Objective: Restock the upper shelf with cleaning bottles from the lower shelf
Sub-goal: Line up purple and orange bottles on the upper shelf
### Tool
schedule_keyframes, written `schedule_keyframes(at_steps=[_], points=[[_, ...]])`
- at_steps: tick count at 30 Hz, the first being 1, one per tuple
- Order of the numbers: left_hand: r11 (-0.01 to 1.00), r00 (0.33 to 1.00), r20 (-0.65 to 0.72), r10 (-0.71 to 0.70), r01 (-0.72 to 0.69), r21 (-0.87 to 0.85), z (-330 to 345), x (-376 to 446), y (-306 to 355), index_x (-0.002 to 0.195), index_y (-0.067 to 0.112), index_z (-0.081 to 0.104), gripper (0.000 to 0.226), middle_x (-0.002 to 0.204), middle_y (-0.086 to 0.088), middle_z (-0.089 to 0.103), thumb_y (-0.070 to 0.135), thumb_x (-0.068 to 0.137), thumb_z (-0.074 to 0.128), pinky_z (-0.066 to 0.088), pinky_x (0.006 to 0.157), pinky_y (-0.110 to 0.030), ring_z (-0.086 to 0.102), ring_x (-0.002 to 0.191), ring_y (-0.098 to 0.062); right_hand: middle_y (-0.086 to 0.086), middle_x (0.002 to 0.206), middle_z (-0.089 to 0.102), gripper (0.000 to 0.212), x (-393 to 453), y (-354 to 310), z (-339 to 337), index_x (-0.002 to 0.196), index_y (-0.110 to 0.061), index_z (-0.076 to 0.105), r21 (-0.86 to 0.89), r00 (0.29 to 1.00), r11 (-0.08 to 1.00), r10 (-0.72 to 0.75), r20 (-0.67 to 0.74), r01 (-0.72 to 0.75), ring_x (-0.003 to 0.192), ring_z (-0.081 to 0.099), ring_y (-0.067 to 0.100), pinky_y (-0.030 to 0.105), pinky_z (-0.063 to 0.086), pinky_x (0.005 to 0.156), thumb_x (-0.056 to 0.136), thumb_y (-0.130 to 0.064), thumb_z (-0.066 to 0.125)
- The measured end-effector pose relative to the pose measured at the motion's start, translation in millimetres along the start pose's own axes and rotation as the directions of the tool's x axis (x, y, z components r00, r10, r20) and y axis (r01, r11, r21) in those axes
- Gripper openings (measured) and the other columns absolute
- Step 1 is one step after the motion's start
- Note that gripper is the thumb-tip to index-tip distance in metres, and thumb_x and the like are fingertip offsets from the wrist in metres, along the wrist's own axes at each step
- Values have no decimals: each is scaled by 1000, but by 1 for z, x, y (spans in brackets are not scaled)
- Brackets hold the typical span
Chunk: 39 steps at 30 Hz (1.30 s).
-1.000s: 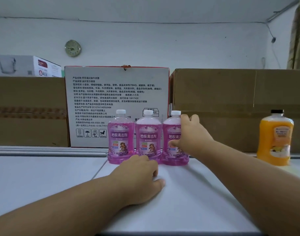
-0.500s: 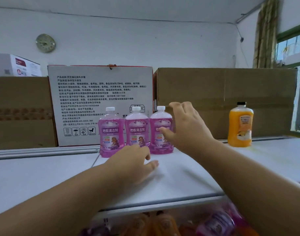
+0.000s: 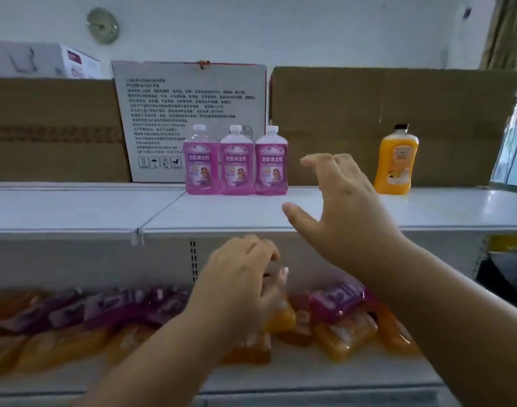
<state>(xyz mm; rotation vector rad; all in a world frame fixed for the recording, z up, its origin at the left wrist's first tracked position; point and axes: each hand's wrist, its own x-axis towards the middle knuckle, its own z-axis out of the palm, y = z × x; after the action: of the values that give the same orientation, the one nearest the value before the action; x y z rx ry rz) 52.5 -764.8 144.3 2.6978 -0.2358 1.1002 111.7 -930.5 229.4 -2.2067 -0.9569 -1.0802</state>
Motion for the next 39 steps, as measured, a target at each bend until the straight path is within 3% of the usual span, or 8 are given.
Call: schedule_keyframes(at_steps=[10,15,22,25,29,33,36,39], points=[[957,894,366,-258,289,-29,111,-89,-24,100,30,55,21,93,9,57,50,94,50,48,75,-34,56,88,-13,-2,128,47,61,-115,9,32,139,-27,42,30,965,990,126,229,-136,112,46,11,26,37,92,87,-46,65],[828,732,442,-519,560,45,170,-52,-57,139,25,42,61,125,-4,60,64,93,41,51,84,-38,61,106,-25,0,124,51,59,-115,20,55,135,-23,47,-33,944,975,222,246,-221,108,47,11,26,35,89,84,-46,66],[584,490,458,-742,808,82,225,1,-65,156,16,22,98,151,-12,45,70,83,60,44,96,-42,52,128,-34,-3,121,50,58,-120,40,82,134,-25,46,-90,910,947,320,264,-307,105,45,8,23,36,85,84,-45,68],[350,345,599,-722,930,-114,223,15,-65,154,16,27,100,148,-11,46,51,76,79,42,84,-37,55,120,-31,-4,121,48,57,-122,52,90,133,-28,44,-85,894,940,341,291,-331,109,48,14,25,37,85,85,-46,67],[-348,194,796,-573,822,-451,187,8,-54,119,19,51,66,117,-12,57,27,65,88,43,68,-35,55,94,-27,-3,126,46,58,-121,74,100,133,-34,38,-47,872,934,347,344,-353,112,47,15,27,39,86,85,-48,65],[-573,302,789,-534,557,-601,144,-51,-39,120,23,60,76,111,-12,74,20,51,91,56,65,-40,72,97,-33,-3,130,46,57,-116,86,119,133,-37,39,60,856,932,301,420,-357,109,51,17,29,40,82,83,-54,60],[-605,399,746,-533,438,-666,107,-93,-35,137,19,55,93,118,-15,72,10,52,90,59,70,-40,72,100,-31,-2,121,50,59,-112,88,151,127,-32,49,205,839,893,266,474,-399,98,55,16,28,42,74,74,-57,55],[-503,490,654,-576,418,-757,74,-115,-36,139,13,53,110,119,-16,70,19,38,98,60,71,-43,72,99,-33,-5,107,56,51,-108,80,199,110,-34,51,306,721,757,298,625,-577,88,59,13,21,39,59,65,-58,56]])
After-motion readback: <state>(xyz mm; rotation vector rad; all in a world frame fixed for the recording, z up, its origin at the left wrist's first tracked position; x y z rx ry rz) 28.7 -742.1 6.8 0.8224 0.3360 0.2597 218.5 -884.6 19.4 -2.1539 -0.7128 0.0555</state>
